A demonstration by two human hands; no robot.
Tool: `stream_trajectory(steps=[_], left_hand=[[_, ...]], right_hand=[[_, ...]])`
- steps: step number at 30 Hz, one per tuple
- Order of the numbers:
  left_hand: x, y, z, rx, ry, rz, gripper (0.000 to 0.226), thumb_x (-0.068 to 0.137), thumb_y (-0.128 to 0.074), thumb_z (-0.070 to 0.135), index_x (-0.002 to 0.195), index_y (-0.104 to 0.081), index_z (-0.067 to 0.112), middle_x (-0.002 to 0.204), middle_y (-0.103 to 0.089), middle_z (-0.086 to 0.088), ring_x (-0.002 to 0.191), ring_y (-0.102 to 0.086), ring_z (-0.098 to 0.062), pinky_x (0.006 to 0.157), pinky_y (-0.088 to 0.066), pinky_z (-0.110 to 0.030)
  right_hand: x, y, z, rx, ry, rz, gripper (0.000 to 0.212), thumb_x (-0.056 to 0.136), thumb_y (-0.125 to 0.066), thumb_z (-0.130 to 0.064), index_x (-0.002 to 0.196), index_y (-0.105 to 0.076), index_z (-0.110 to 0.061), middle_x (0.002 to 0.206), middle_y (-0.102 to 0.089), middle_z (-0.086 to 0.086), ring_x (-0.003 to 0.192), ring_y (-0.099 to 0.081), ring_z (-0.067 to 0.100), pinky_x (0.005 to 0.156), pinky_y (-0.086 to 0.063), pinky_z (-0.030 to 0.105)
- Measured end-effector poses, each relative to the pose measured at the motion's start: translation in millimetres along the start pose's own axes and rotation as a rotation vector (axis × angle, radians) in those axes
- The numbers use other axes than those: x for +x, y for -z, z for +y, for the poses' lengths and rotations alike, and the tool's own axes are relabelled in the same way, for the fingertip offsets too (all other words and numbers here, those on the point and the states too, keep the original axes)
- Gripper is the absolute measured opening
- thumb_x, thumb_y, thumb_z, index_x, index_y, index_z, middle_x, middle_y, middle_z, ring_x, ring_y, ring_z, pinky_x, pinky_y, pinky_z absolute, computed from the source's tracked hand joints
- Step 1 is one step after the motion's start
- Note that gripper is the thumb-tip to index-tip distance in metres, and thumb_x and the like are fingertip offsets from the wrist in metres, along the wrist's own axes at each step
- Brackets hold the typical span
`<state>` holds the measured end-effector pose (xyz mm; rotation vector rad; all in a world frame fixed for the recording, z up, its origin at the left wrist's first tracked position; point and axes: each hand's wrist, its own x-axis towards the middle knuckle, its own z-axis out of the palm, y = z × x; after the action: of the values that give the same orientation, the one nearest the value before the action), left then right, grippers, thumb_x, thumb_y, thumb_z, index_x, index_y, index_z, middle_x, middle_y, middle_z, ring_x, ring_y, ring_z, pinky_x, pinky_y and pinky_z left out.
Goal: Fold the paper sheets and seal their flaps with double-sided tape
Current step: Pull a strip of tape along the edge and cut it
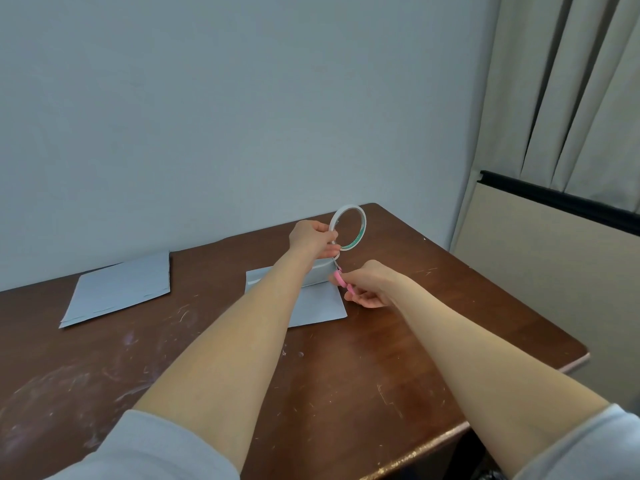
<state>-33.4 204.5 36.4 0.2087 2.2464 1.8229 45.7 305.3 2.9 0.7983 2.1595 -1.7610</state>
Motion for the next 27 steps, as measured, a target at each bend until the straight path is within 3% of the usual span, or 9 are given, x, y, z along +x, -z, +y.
stream_trajectory(steps=[9, 13, 18, 23, 25, 27], left_hand=[[0, 1, -3, -0.018, 0.006, 0.027, 0.004, 0.089, -0.062, 0.002, 0.093, -0.061, 0.003, 0.095, -0.067, -0.018, 0.065, -0.069, -0.020, 0.059, -0.059, -0.023], [2, 2, -4, -0.095, 0.019, 0.064, 0.011, 0.091, -0.060, 0.002, 0.102, -0.057, 0.003, 0.095, -0.066, -0.018, 0.063, -0.068, -0.019, 0.056, -0.059, -0.022], [8, 2, -14, -0.177, 0.102, 0.231, 0.013, 0.091, -0.058, 0.006, 0.103, -0.061, 0.002, 0.077, -0.065, -0.008, 0.058, -0.060, -0.015, 0.056, -0.053, -0.024], [10, 3, -26, -0.206, 0.204, 0.297, 0.017, 0.092, -0.058, 0.013, 0.108, -0.064, 0.009, 0.101, -0.069, -0.006, 0.095, -0.058, -0.019, 0.088, -0.048, -0.035], [11, 3, -25, -0.201, 0.206, 0.300, 0.018, 0.094, -0.055, 0.013, 0.110, -0.063, 0.011, 0.106, -0.070, -0.004, 0.101, -0.057, -0.019, 0.095, -0.048, -0.038], [11, 4, -24, -0.200, 0.205, 0.304, 0.018, 0.095, -0.053, 0.013, 0.111, -0.062, 0.012, 0.103, -0.070, -0.002, 0.095, -0.054, -0.019, 0.093, -0.049, -0.038]], right_hand=[[-6, -1, 2, 0.041, 0.017, -0.002, 0.023, 0.093, -0.058, -0.015, 0.110, -0.070, -0.006, 0.075, -0.058, 0.003, 0.029, -0.041, 0.002, 0.038, -0.040, 0.007], [-8, -1, 3, 0.089, 0.026, 0.000, 0.027, 0.092, -0.058, -0.009, 0.116, -0.068, -0.004, 0.085, -0.061, 0.007, 0.027, -0.042, 0.002, 0.038, -0.040, 0.008], [-11, -1, 3, 0.132, 0.023, -0.016, 0.026, 0.090, -0.058, -0.007, 0.115, -0.067, -0.003, 0.093, -0.061, 0.013, 0.027, -0.048, 0.001, 0.040, -0.044, 0.008], [-11, 1, 1, 0.099, 0.004, -0.008, 0.007, 0.089, -0.062, -0.009, 0.089, -0.067, -0.005, 0.091, -0.064, 0.014, 0.030, -0.046, 0.001, 0.039, -0.044, 0.009], [-12, 5, 0, 0.082, 0.000, 0.011, 0.012, 0.088, -0.065, -0.013, 0.077, -0.066, -0.009, 0.084, -0.064, 0.012, 0.036, -0.044, 0.001, 0.040, -0.043, 0.008], [-14, 8, -1, 0.059, 0.002, 0.034, 0.016, 0.085, -0.071, -0.022, 0.074, -0.064, -0.012, 0.080, -0.064, 0.011, 0.042, -0.042, 0.001, 0.042, -0.042, 0.008]])
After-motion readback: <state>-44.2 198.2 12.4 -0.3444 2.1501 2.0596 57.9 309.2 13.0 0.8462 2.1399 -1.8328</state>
